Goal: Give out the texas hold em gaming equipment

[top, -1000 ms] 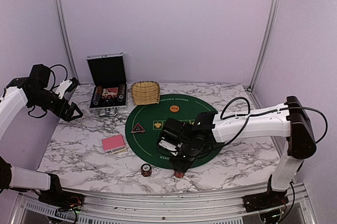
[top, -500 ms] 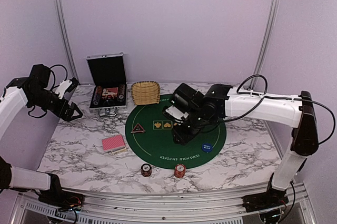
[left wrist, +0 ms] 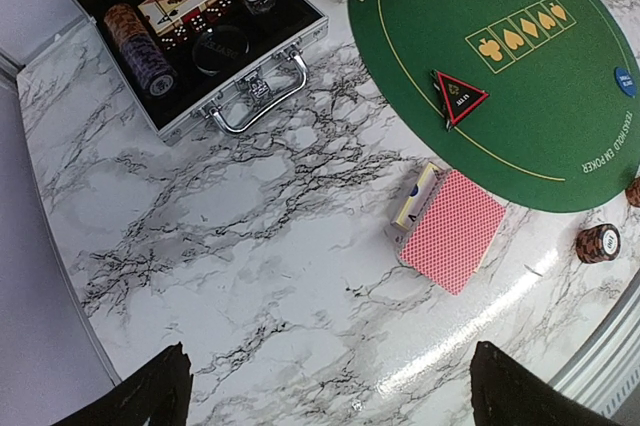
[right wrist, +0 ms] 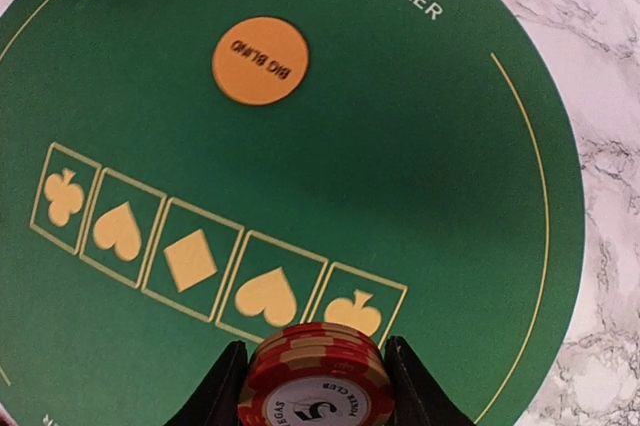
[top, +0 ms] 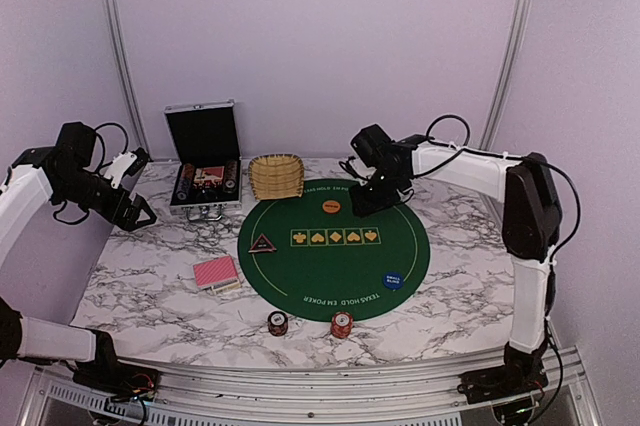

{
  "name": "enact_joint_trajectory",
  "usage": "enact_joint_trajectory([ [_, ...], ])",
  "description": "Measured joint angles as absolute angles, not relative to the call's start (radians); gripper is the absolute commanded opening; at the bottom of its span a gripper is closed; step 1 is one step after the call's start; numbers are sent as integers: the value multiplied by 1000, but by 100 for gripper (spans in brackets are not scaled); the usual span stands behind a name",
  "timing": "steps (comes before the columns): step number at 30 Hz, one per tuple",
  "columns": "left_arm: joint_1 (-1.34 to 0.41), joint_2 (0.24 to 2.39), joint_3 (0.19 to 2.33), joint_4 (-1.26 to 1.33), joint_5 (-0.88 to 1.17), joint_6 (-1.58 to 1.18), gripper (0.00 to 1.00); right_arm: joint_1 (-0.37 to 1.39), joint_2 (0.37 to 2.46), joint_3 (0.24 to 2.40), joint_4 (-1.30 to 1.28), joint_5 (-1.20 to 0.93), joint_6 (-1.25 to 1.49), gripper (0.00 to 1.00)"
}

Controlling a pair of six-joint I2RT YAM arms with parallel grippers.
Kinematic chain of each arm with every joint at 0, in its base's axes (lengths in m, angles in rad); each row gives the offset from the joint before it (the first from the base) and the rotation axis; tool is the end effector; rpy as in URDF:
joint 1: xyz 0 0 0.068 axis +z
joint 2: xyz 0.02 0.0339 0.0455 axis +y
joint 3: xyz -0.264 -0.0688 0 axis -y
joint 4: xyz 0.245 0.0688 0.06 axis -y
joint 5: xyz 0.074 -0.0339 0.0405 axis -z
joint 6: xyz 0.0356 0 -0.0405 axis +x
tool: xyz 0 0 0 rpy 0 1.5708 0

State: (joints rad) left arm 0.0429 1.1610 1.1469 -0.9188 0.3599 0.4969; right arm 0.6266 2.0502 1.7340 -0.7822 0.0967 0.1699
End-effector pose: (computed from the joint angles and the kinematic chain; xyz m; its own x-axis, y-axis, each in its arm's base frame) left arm 0.2249 -0.0029 0.3260 -0.6248 0.4198 -0.6584 0.5315 0.8463 0.0352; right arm 0.3609 0.2570 0.2311 -0.8036 -0.3740 -0.4630 -0.4182 0.9083 -0.0078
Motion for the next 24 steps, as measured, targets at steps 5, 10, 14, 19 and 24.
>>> enact_joint_trajectory([
  [5,43,1161,1147,-919,358,494,99,568,2201,1839,-747,94,155,8],
  [10,43,1159,1147,-919,357,494,99,560,2339,1955,-739,89,144,8],
  [14,43,1152,1147,-919,355,494,99,560,2401,2005,-735,79,142,8],
  [19,43,1142,1147,-919,354,495,99,560,2436,2052,-726,79,141,9],
  [24,43,1142,1142,-920,353,495,99,560,2441,2053,-713,80,141,17],
])
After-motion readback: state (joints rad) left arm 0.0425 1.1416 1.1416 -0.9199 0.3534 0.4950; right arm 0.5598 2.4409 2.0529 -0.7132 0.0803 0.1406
